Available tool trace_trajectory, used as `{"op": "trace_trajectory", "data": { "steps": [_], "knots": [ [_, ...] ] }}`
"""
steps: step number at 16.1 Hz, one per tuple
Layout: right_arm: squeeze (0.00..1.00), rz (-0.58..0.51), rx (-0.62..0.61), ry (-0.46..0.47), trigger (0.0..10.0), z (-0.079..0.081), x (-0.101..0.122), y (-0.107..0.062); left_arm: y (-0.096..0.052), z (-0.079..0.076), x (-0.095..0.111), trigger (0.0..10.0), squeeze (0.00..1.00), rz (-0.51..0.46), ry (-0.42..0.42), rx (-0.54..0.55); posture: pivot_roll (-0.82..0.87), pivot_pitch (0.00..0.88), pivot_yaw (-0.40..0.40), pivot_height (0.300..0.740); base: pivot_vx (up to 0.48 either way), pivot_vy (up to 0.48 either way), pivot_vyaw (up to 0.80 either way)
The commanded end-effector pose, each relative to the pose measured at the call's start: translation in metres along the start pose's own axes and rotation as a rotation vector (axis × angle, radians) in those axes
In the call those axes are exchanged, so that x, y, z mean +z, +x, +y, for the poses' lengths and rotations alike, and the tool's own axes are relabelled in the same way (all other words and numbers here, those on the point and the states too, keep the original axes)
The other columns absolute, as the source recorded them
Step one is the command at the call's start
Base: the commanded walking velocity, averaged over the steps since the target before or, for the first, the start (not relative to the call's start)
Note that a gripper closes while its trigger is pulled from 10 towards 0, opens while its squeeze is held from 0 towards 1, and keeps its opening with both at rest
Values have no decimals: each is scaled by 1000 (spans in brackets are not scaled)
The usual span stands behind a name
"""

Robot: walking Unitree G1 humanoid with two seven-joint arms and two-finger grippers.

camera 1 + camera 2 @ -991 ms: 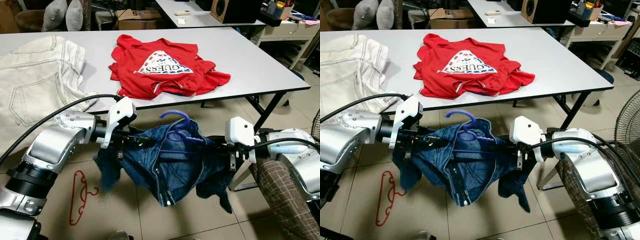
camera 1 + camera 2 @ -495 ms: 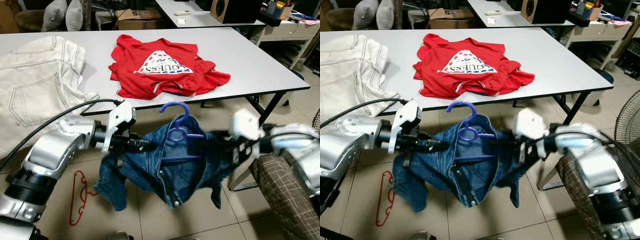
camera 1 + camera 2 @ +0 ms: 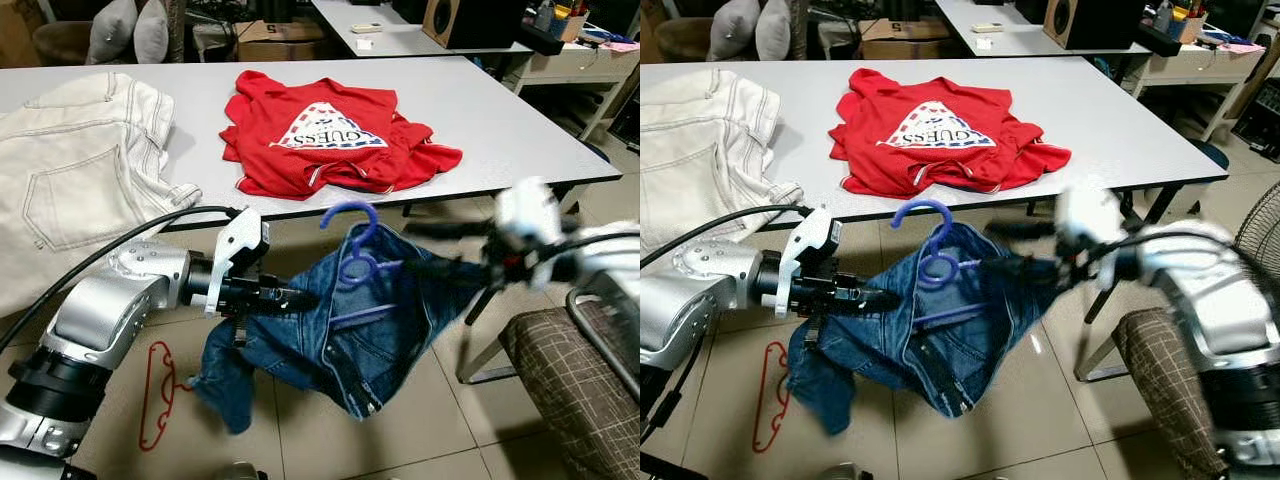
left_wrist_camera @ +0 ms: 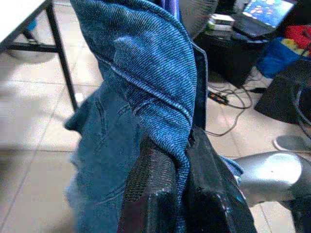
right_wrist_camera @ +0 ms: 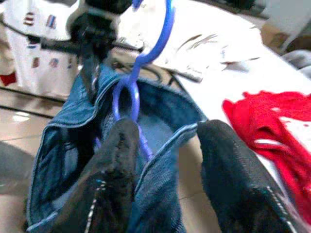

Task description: Hang hanger

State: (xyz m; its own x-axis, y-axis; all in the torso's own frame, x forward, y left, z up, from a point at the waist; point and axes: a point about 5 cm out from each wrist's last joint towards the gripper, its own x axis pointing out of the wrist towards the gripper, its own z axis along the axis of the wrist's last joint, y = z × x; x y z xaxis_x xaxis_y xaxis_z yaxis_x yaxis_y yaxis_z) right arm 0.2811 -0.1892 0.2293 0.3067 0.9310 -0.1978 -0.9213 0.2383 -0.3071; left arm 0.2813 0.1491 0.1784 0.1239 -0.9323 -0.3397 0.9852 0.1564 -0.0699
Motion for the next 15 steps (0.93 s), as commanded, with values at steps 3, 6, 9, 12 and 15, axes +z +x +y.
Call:
{"op": "trace_trajectory", "data": {
  "steps": [3, 6, 9, 12, 15],
  "knots": [
    [1000, -63, -144, -1, 10000, -10, 14, -23, -6, 7, 6, 0, 0, -7, 76, 129, 27, 16, -17, 740, 0, 0, 0],
    [1000, -41, -300, 86, 10000, -4, 7, -22, -9, 9, 11, 0, 0, -6, 120, 238, 18, 26, -14, 740, 0, 0, 0],
    [1000, 52, -452, 198, 10000, 17, -20, -3, -9, 6, 12, 0, 0, 1, 131, 337, 15, 38, -15, 740, 0, 0, 0],
    [0, 143, -682, 220, 10000, 21, -41, 16, -2, 1, 12, 0, 0, -36, 113, 392, 13, 48, -16, 740, 0, 0, 0],
    [0, 108, -752, 237, 10000, 17, -47, 39, 5, -3, 14, 0, 0, -67, 102, 425, 15, 50, -14, 740, 0, 0, 0]
  ]
}}
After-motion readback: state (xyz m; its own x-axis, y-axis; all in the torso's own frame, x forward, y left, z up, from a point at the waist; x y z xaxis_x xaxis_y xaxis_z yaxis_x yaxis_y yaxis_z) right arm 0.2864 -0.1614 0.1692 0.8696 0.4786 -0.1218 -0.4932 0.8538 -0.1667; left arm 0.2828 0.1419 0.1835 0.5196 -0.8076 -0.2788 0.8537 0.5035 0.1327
